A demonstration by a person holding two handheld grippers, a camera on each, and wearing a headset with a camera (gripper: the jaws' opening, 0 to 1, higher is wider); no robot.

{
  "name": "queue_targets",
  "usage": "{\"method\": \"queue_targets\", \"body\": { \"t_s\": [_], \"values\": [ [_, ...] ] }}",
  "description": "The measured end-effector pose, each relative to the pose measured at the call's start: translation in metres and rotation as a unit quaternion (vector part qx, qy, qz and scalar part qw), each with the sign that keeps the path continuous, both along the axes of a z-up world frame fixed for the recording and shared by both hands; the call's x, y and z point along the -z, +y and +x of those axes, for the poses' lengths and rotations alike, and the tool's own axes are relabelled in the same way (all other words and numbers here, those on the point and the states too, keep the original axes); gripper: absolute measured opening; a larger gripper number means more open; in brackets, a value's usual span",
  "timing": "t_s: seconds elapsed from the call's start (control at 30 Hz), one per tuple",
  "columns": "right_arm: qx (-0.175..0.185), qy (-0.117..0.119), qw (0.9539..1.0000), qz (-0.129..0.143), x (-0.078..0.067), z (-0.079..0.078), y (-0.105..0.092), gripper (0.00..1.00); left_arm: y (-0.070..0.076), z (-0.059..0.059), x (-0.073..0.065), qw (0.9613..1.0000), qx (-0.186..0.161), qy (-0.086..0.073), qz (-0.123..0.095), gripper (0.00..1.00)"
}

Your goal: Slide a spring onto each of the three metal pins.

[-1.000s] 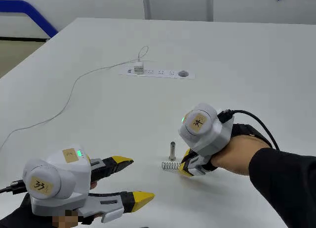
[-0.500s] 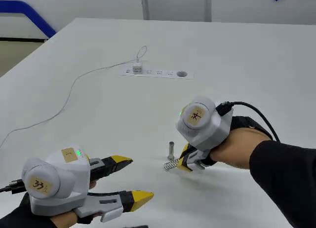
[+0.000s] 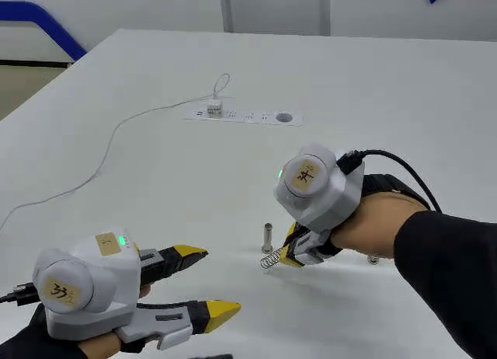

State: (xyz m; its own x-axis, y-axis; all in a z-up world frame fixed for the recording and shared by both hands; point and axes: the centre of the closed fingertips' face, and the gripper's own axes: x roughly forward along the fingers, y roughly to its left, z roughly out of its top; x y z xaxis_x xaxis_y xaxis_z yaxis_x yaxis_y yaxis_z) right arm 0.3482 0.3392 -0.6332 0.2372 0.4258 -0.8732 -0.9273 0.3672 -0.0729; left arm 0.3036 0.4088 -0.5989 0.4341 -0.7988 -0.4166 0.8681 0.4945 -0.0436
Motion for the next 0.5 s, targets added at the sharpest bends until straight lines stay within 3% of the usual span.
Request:
{"method": "queue_targets", "body": {
  "t_s": [0.5],
  "values": [
    [-0.011,0.008,0.9999,-0.008,-0.0081,-0.0097,0.0005,0.11,-0.0024,-0.0018,0.0005,1.0000,0.008,-0.001,0.002,0.53]
  ]
}}
